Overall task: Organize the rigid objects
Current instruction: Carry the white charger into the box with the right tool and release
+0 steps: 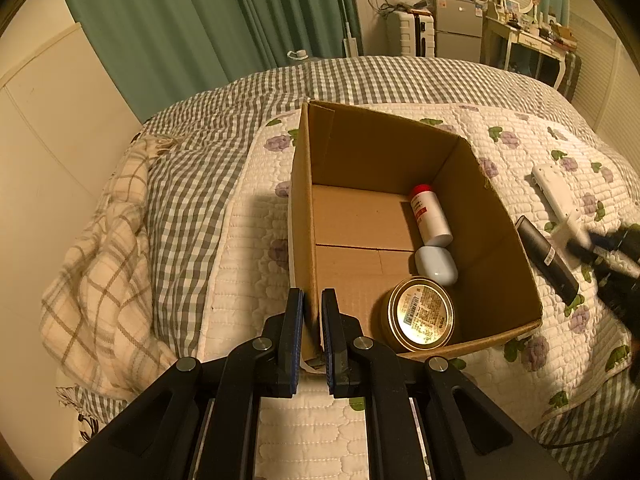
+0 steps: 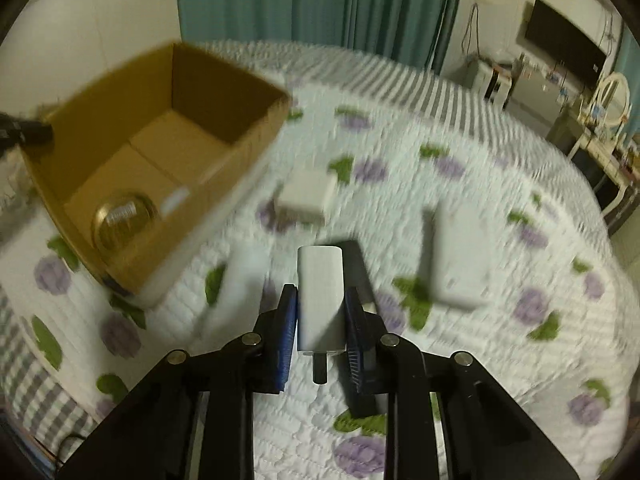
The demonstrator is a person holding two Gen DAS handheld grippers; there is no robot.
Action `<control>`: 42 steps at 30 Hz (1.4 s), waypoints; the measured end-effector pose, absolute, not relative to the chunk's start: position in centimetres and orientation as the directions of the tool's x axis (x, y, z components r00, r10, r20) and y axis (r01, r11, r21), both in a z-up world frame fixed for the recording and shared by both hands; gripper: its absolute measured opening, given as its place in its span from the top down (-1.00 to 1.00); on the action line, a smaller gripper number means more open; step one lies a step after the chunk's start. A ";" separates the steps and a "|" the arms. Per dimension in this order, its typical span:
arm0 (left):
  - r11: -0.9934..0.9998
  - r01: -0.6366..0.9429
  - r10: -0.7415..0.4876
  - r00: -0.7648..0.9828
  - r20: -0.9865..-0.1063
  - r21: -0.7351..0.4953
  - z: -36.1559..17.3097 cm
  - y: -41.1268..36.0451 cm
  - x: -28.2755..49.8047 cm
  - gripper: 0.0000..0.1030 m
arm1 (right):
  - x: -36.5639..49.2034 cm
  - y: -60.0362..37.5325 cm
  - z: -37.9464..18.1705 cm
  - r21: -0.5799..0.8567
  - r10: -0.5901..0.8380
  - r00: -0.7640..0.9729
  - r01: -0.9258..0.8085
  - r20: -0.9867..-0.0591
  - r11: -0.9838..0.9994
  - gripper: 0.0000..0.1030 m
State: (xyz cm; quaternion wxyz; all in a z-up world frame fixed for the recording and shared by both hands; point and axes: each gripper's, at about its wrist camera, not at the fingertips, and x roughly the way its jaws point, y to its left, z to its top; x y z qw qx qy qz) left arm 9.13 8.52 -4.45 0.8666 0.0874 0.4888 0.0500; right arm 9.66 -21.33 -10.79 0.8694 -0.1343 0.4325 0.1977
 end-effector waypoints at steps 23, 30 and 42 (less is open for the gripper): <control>0.983 0.013 0.149 0.523 -0.839 0.183 -4.5 8.8 9.2 0.84 | 14.1 -7.0 -5.4 -0.042 0.413 0.548 -0.636 -0.727 0.771 0.57; 0.983 0.013 0.149 0.524 -0.839 0.182 -4.5 8.9 9.1 0.84 | 15.3 -5.3 -9.5 -0.032 0.379 0.500 -0.636 -0.779 0.771 0.57; 0.982 0.006 0.159 0.521 -0.839 0.190 -4.5 8.9 9.2 0.84 | 14.9 -6.2 -9.0 -0.024 0.379 0.514 -0.617 -0.769 0.787 0.22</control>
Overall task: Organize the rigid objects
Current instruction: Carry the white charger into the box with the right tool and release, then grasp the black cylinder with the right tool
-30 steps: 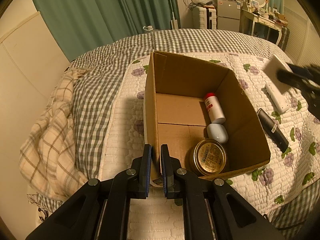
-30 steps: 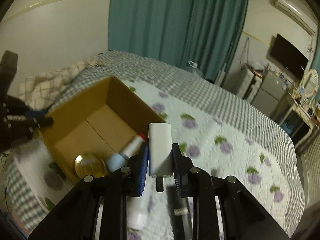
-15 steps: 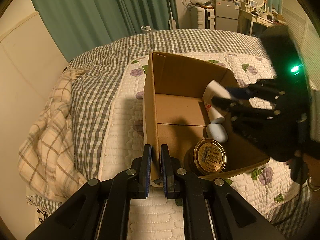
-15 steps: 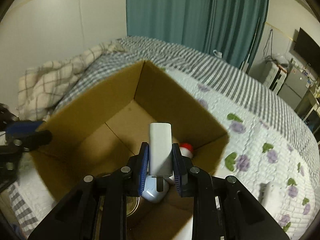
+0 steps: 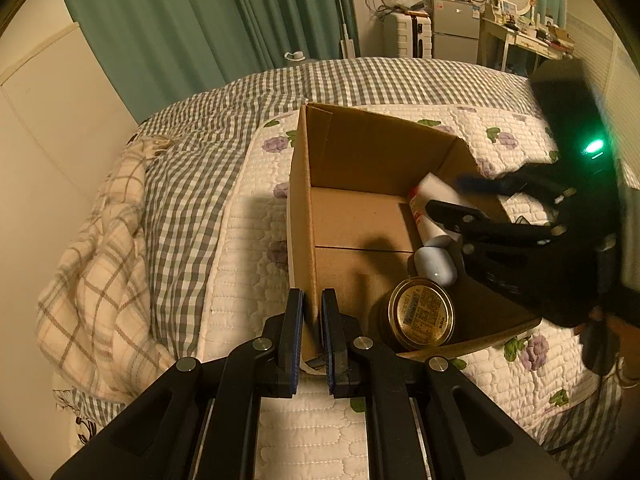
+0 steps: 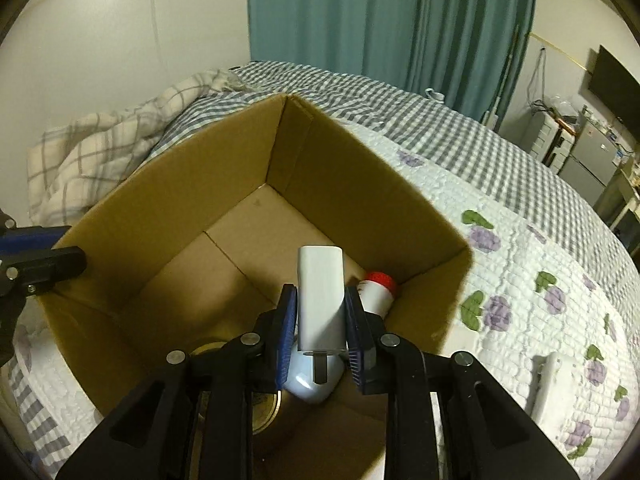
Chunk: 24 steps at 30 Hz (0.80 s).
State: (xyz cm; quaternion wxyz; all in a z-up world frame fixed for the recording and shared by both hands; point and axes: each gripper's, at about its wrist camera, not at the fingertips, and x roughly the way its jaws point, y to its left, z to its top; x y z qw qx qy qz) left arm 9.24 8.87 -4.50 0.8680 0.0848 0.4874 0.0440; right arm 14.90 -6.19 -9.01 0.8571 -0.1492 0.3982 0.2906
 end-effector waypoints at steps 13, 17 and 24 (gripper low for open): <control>0.982 -0.011 0.167 0.515 -0.841 0.188 -4.7 8.7 9.2 0.84 | 11.9 -16.6 0.0 -0.086 0.311 0.697 -0.472 -0.646 0.878 -0.44; 0.983 -0.015 0.166 0.512 -0.843 0.185 -4.7 8.7 9.2 0.84 | 10.9 -20.6 0.0 -0.150 0.220 0.732 -0.403 -0.645 0.903 -0.44; 0.980 -0.015 0.178 0.502 -0.846 0.197 -4.8 8.6 9.3 0.84 | 10.3 -25.3 -5.0 -0.151 0.146 0.673 -0.362 -0.725 0.920 -0.44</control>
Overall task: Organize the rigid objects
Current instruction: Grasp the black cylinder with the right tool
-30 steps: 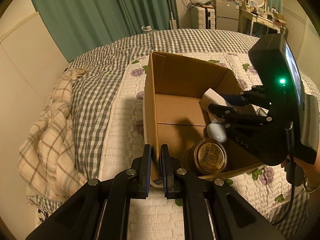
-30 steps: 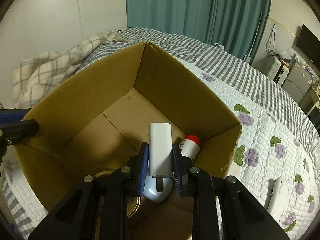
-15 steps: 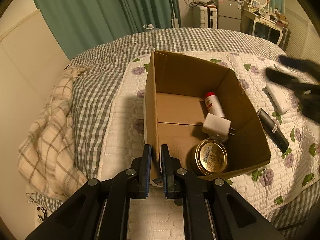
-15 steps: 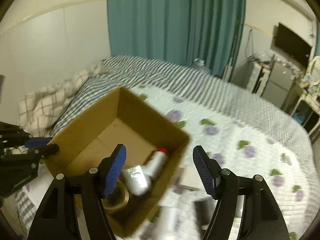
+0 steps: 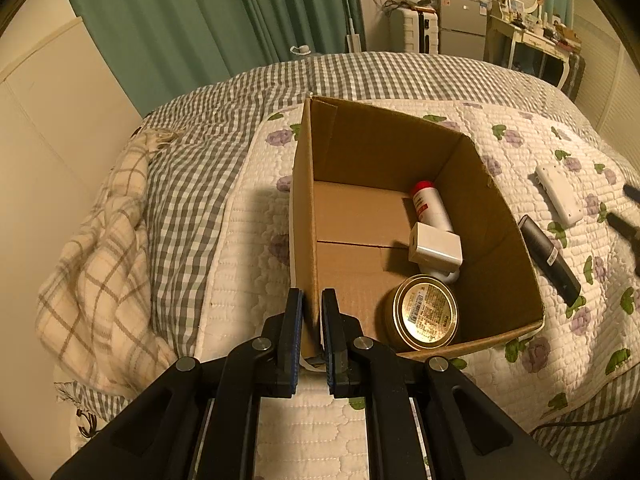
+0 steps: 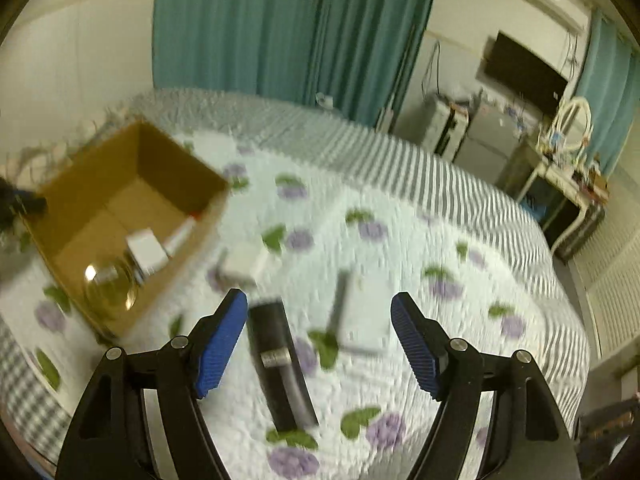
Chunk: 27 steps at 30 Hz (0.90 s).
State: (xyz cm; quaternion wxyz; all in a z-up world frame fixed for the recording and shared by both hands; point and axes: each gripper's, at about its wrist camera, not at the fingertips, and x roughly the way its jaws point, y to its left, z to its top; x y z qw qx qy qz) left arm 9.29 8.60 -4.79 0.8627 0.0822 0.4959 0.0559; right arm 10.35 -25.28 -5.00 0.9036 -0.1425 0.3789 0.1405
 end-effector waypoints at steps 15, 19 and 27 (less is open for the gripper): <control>0.973 -0.026 0.211 0.494 -0.843 0.228 -4.9 8.2 9.4 0.84 | 12.5 -24.9 -16.4 -0.081 0.139 0.489 -0.403 -0.861 0.911 -0.44; 0.973 -0.025 0.210 0.495 -0.843 0.228 -4.9 8.2 9.4 0.84 | 13.2 -23.9 -17.4 -0.073 0.140 0.465 -0.412 -0.874 0.908 -0.19; 0.974 -0.024 0.208 0.500 -0.840 0.226 -4.9 8.1 9.3 0.84 | 13.8 -23.0 -18.8 -0.055 0.148 0.416 -0.437 -0.897 0.898 0.08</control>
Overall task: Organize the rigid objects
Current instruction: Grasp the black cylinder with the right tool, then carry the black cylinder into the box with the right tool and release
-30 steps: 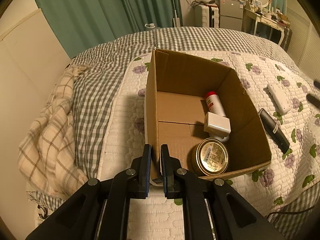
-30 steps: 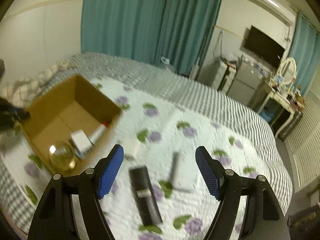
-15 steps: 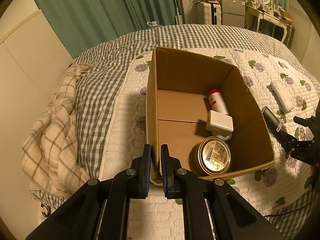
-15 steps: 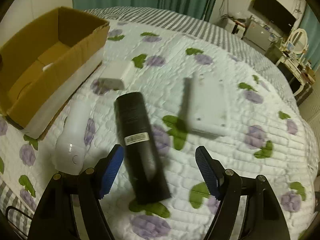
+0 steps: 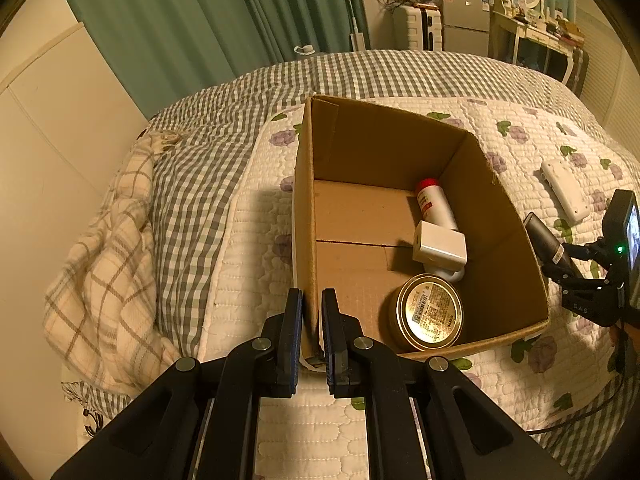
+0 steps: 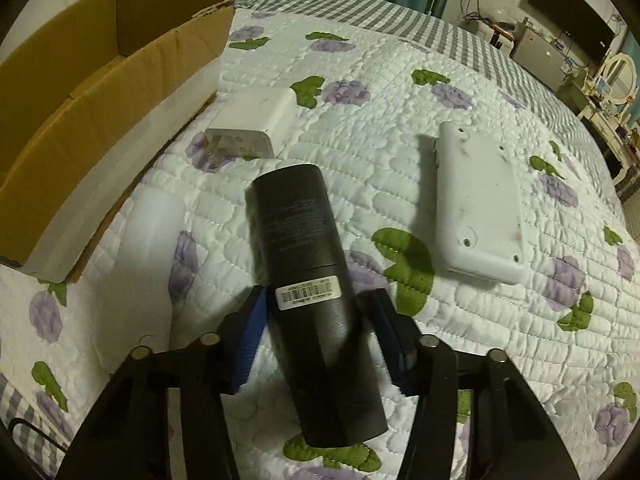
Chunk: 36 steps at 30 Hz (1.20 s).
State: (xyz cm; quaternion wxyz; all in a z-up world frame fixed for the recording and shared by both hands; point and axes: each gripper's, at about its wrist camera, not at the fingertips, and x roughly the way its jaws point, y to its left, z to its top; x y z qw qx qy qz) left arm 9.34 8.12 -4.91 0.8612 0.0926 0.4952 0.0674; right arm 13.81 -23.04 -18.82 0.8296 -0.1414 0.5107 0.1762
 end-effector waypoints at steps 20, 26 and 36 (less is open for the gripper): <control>0.975 -0.007 0.195 0.508 -0.839 0.222 -4.8 8.1 9.2 0.83 | 11.7 -24.3 -12.3 -0.031 0.197 0.544 -0.381 -0.816 0.924 0.19; 0.976 -0.003 0.191 0.507 -0.840 0.220 -4.8 8.1 9.2 0.83 | 11.6 -21.8 -7.0 -0.053 0.235 0.603 -0.421 -0.763 0.905 0.19; 0.976 -0.002 0.189 0.508 -0.840 0.219 -4.8 8.1 9.2 0.83 | 12.9 -14.5 -2.7 -0.011 0.377 0.614 -0.532 -0.693 0.847 0.19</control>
